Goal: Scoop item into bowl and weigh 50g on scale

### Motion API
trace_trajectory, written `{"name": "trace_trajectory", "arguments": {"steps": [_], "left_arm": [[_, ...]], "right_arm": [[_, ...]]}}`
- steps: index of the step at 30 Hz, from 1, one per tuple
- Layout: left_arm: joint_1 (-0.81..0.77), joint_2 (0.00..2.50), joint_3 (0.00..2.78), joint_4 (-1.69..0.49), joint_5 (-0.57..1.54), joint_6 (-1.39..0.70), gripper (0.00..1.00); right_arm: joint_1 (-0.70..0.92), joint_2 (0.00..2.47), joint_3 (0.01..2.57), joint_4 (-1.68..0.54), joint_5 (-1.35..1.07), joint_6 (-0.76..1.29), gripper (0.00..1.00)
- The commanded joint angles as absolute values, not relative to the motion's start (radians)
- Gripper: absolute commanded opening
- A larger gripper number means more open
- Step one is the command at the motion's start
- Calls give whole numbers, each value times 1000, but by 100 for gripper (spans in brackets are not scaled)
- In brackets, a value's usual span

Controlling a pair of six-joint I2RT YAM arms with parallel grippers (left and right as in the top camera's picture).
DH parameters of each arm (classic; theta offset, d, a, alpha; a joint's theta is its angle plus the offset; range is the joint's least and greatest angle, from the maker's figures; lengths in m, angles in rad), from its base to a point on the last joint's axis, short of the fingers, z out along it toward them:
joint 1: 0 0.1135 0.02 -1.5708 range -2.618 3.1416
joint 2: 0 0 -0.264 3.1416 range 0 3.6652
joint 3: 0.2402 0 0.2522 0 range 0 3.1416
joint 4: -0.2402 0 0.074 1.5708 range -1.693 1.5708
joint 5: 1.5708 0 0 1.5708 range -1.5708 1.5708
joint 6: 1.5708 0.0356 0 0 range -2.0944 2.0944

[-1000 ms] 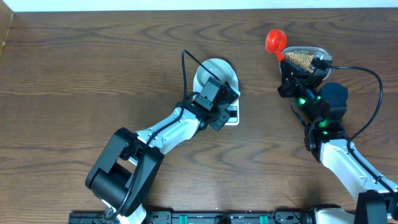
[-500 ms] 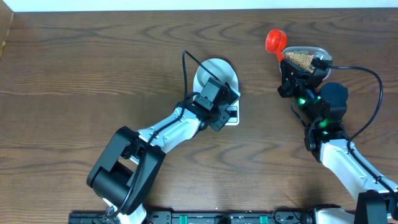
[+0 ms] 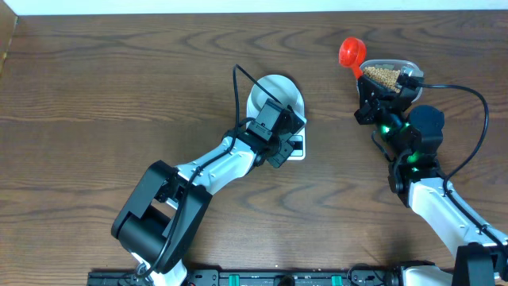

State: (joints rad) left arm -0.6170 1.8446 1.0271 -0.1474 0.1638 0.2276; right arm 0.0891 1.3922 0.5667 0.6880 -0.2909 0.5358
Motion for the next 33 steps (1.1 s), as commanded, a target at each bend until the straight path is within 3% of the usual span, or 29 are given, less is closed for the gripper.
{"name": "trace_trajectory", "arguments": {"steps": [1,13,23,33], "left_arm": [[-619,1906,1027,-152,210,269,7],[-612,1890,1027,-165,213,265,7],[-612,1614,1027,-207,180,265,7],[-555,1539,1027,-243,51,264,7]], "right_arm": [[86,1393,583,688,-279,515,1],[86,1393,583,688,-279,514,1],[86,1393,583,693,-229,514,1],[86,1393,583,700,-206,515,1]]}}
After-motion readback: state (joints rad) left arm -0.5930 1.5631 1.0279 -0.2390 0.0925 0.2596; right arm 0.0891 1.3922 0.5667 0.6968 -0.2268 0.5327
